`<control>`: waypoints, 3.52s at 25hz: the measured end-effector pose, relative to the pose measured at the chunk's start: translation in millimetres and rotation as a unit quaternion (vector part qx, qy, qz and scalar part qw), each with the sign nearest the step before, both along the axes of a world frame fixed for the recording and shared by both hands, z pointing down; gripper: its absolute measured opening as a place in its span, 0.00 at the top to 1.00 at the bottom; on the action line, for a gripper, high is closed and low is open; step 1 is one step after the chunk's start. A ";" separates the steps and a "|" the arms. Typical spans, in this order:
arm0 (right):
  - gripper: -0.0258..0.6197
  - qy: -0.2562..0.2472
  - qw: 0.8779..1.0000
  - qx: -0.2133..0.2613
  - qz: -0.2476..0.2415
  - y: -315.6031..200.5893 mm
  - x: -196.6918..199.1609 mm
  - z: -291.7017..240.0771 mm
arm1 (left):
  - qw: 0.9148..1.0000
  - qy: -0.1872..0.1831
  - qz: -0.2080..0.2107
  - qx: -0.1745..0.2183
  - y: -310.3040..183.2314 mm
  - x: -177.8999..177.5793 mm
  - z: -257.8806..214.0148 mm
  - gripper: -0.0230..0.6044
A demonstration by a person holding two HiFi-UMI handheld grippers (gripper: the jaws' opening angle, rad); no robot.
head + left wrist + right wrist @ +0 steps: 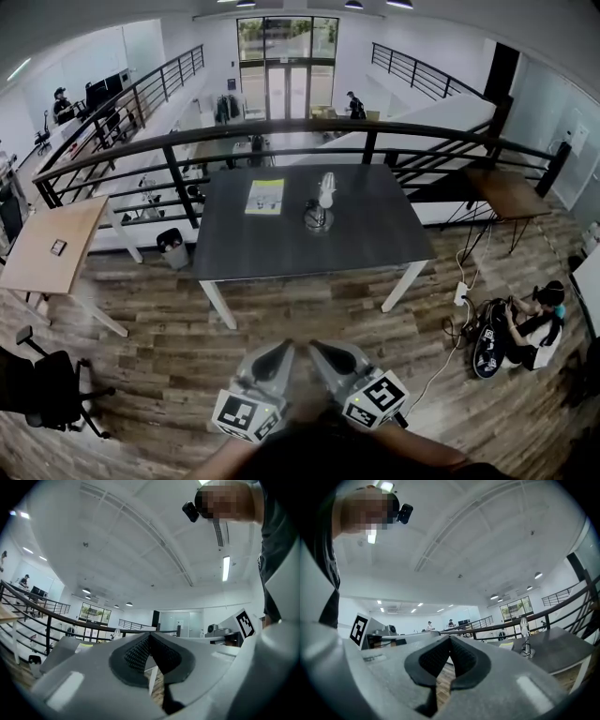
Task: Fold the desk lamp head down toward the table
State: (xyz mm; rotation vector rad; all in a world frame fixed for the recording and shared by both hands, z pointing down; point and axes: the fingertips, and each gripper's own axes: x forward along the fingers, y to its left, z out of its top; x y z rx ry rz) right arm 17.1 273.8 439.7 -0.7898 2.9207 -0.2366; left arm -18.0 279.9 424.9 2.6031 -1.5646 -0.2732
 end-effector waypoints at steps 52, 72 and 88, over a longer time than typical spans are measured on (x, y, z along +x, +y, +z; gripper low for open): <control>0.96 -0.001 0.996 -0.044 0.076 -324.0 148.8 19.6 | 0.994 0.008 0.113 -0.012 -339.9 157.9 16.3 0.96; 0.96 0.007 0.991 -0.023 0.133 -419.0 -4.0 -0.3 | 0.984 0.006 0.180 0.006 -439.8 13.0 -5.0 0.96; 0.93 0.009 0.990 -0.039 0.135 -457.4 -31.1 10.4 | 0.985 0.013 0.171 -0.009 -471.8 -20.7 10.2 0.96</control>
